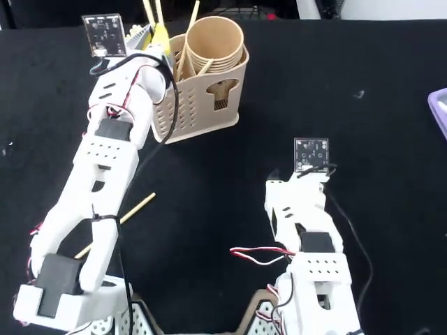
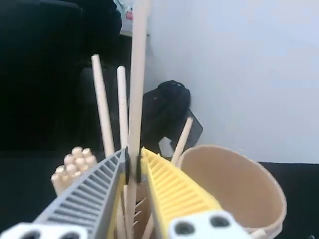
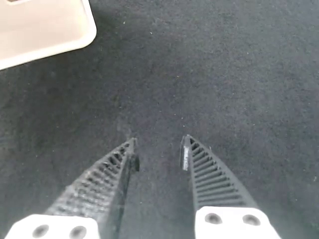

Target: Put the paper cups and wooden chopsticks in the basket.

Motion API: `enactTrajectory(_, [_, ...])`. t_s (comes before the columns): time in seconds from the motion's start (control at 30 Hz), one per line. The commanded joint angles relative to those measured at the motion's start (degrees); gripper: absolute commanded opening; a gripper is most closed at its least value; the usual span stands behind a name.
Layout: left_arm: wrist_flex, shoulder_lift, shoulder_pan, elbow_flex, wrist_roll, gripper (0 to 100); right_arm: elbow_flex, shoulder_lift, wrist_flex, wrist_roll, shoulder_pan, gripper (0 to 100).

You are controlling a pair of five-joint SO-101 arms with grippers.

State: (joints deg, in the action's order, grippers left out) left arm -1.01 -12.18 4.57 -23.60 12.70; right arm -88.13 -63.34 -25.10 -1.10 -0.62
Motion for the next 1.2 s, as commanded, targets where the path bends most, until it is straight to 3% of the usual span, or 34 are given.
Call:
enactTrajectory(0.0, [3.87,-1.49,-1.10,1.54,0.79,11,2.07,-1.27,1.49,0.53,-0.62,14.9])
enactTrajectory(0.23, [15.21,-7.91,-0.66,4.26,0.79,12,1.80,-1.27,1.49,0.62,1.67,14.9])
enactTrajectory(0.73, [16.26,-14.24,1.01,7.08,0.35,12,1.80,-1.27,1.49,0.62,1.49,14.9])
enactTrajectory(0.83, [25.32,-20.48,0.40,6.99,0.18,13,1.80,-1.27,1.49,0.62,1.49,14.9])
enactTrajectory(0.97, [44.13,-30.77,-0.04,6.46,-1.58,13,1.80,-1.27,1.49,0.62,1.49,14.9])
enactTrajectory(1.17, [74.64,-36.48,0.40,0.57,-25.49,13,1.80,-1.27,1.49,0.62,1.67,14.9])
